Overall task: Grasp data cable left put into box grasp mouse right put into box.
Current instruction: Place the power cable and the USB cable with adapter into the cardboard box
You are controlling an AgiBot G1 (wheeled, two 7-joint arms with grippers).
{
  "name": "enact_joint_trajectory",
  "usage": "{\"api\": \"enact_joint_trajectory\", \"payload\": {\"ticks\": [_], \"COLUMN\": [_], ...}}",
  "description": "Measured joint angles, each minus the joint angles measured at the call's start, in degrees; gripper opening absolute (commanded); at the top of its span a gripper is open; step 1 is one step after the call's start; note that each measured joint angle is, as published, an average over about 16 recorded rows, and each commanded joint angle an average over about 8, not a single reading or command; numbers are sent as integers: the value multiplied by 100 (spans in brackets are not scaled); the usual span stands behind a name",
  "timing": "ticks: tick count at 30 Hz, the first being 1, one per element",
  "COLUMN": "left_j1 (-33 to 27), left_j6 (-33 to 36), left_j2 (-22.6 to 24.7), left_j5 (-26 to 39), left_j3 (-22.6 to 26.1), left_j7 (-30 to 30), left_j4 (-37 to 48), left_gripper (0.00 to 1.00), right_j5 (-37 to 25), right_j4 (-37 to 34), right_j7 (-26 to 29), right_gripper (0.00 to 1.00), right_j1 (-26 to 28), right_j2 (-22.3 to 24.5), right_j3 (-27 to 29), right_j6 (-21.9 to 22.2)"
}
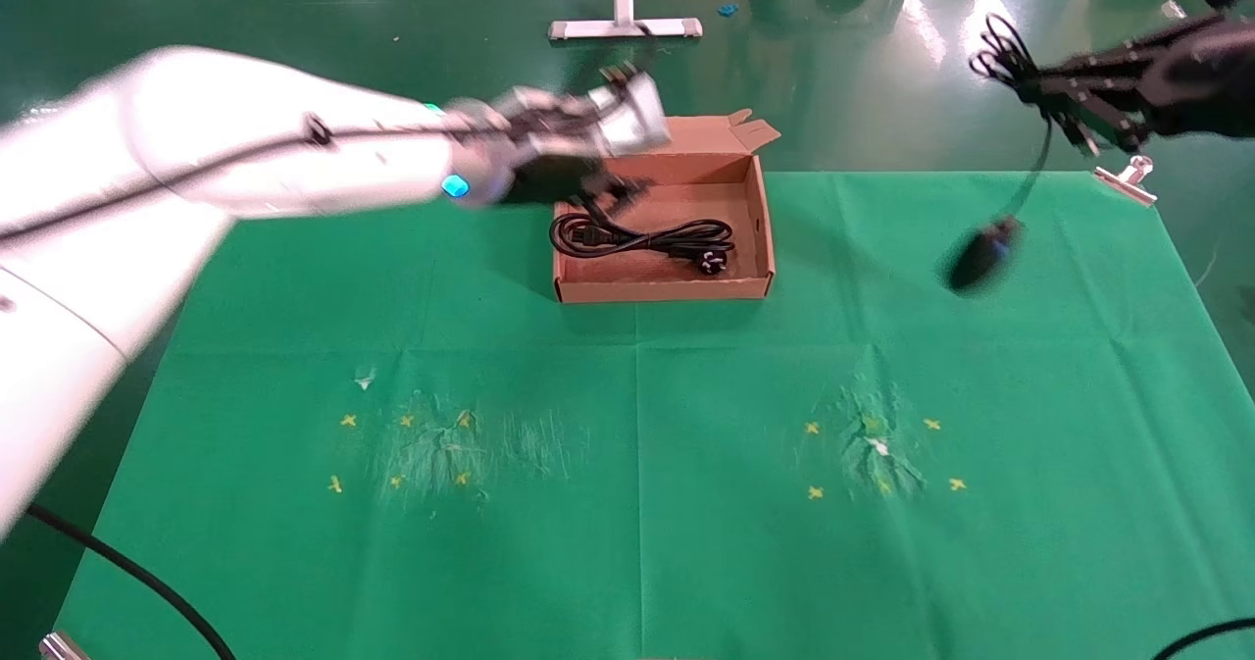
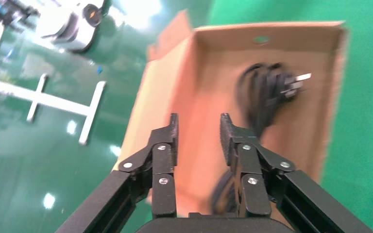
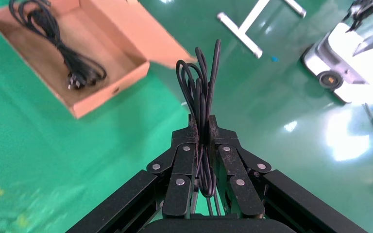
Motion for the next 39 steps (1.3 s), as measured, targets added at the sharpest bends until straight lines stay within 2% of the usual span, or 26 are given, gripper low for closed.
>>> {"api": "enact_joint_trajectory", "payload": {"ticks": [10, 20, 26, 32, 34, 39], "left_j1": [-592, -684, -641, -607, -600, -587], "left_j6": [117, 176, 188, 200, 202, 207], "left_j2": [-556, -825, -923, -1002, -1025, -1063], "left_j5": [314, 801, 954, 1081, 1117, 1180], "left_j3": [147, 355, 411, 453, 464, 484], "left_j7": [-377, -991, -1283, -1516, -1576, -1678], "left_j4": [507, 196, -96, -328, -389, -493], "left_gripper": [100, 100, 100, 100, 100, 100], "right_j5": [54, 94, -193, -726, -905, -1236], "right_j4": [-116, 382, 827, 918, 867, 661], "right_j7": [-135, 74, 455, 780, 832, 878], "right_gripper": [0, 0, 0, 0, 8, 68], "right_j1": [223, 34, -264, -531, -605, -722], "right_j2": [-656, -1396, -1799, -2137, -2224, -2365], "right_j3": [-20, -173, -408, -674, -749, -872], "right_j6": [252, 345, 525, 963, 1133, 1478]}}
